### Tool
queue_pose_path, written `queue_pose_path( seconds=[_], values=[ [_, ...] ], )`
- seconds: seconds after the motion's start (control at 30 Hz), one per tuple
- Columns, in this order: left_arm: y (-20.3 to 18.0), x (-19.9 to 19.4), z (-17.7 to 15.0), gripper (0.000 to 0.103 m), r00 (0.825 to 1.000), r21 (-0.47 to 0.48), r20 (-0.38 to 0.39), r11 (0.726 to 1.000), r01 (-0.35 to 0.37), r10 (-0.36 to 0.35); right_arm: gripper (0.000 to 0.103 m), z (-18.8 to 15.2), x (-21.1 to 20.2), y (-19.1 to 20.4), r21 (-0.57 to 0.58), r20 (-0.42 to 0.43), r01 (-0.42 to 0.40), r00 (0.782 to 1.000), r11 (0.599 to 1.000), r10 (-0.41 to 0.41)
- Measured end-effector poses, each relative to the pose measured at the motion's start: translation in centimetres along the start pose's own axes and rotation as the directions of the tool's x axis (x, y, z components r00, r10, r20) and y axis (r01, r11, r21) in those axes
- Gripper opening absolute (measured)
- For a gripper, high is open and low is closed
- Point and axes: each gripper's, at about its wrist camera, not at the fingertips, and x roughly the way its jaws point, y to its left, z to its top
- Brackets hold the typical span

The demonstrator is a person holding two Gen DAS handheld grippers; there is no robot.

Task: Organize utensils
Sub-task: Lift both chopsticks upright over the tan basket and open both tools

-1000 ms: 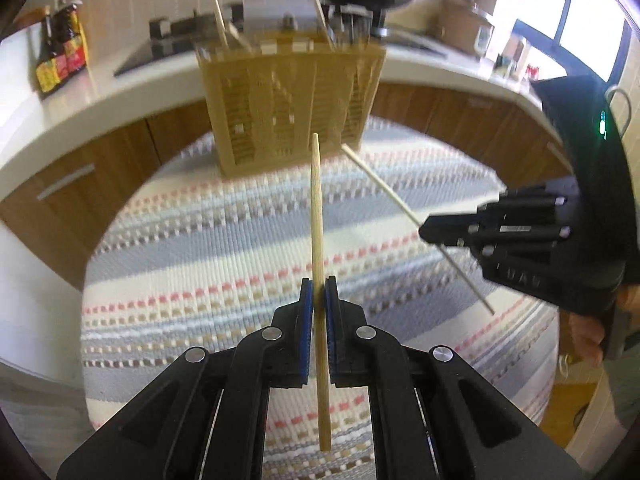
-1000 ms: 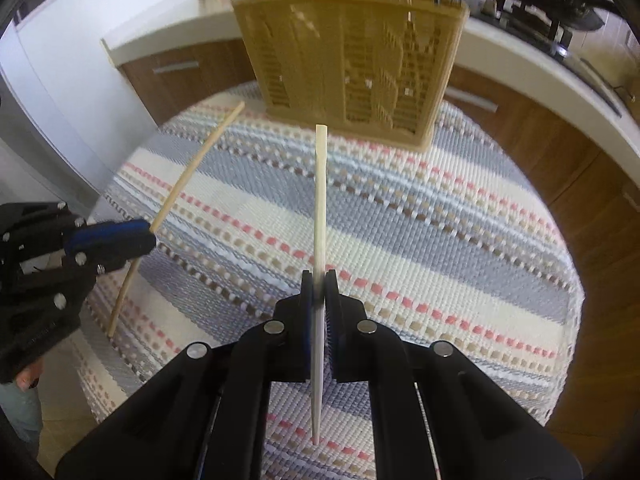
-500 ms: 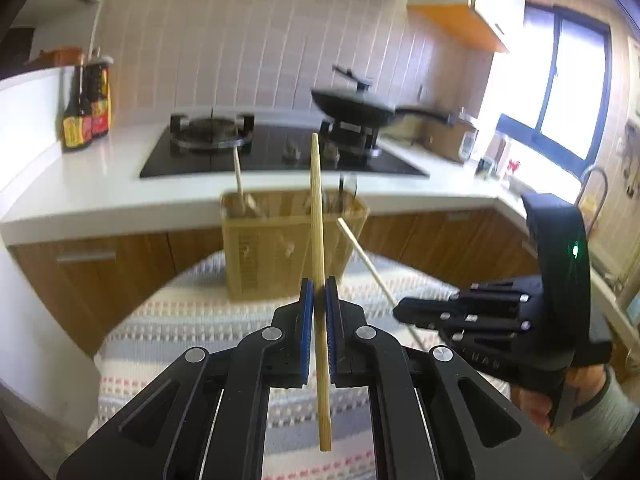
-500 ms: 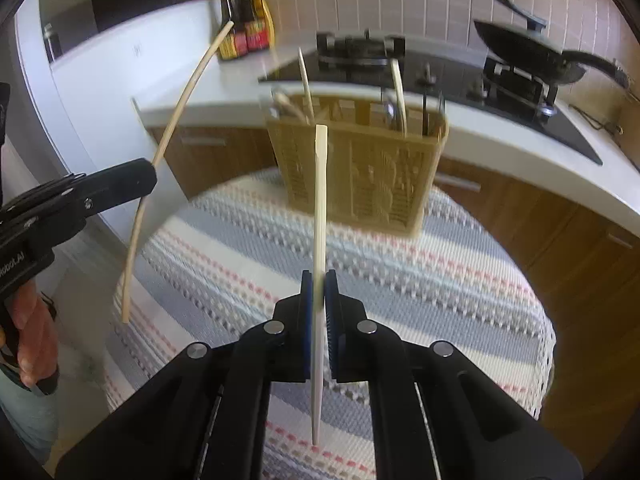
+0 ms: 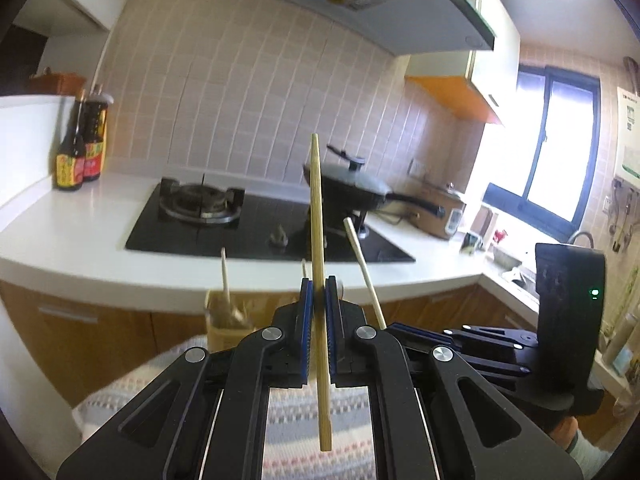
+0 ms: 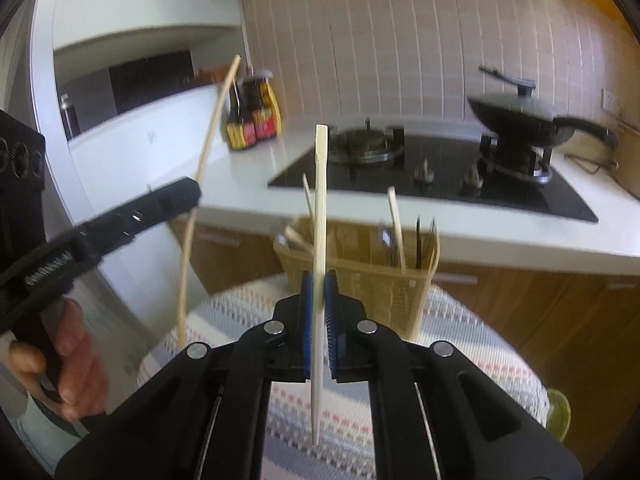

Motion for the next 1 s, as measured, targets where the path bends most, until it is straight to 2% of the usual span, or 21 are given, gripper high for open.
queue_pose_path(
  seconds=[0.23, 0.43, 0.6, 0.77, 1.0],
  values=[
    [0.2, 1.8, 1.7, 0.004, 0.992, -0.01, 0.128, 1.0, 0.017, -0.015, 0.005, 2.9, 0.7, -1.3, 0.019, 0.141, -0.018, 0.99, 1.0, 0.015],
    [1.0, 4.0, 2.9, 0.004, 0.978, -0.012, 0.209, 0.999, 0.029, -0.026, 0.005, 4.8, 3.0, -3.3, 0.037, 0.212, -0.019, 0.977, 0.999, 0.011],
    [2.6, 7.3, 2.9, 0.004, 0.977, -0.051, 0.212, 0.998, 0.041, -0.03, 0.005, 5.2, 6.1, -5.7, 0.082, 0.229, -0.025, 0.973, 0.996, 0.006],
    [4.0, 10.5, 1.6, 0.004, 0.975, -0.075, 0.22, 0.997, -0.026, 0.042, 0.005, 5.1, 9.1, -7.5, 0.137, 0.247, -0.028, 0.969, 0.99, -0.007],
    [5.6, 13.0, -0.2, 0.004, 0.973, -0.096, 0.215, 0.993, -0.069, 0.089, 0.004, 4.5, 11.8, -5.7, 0.059, 0.272, 0.034, 0.961, 0.998, -0.048]
  ],
)
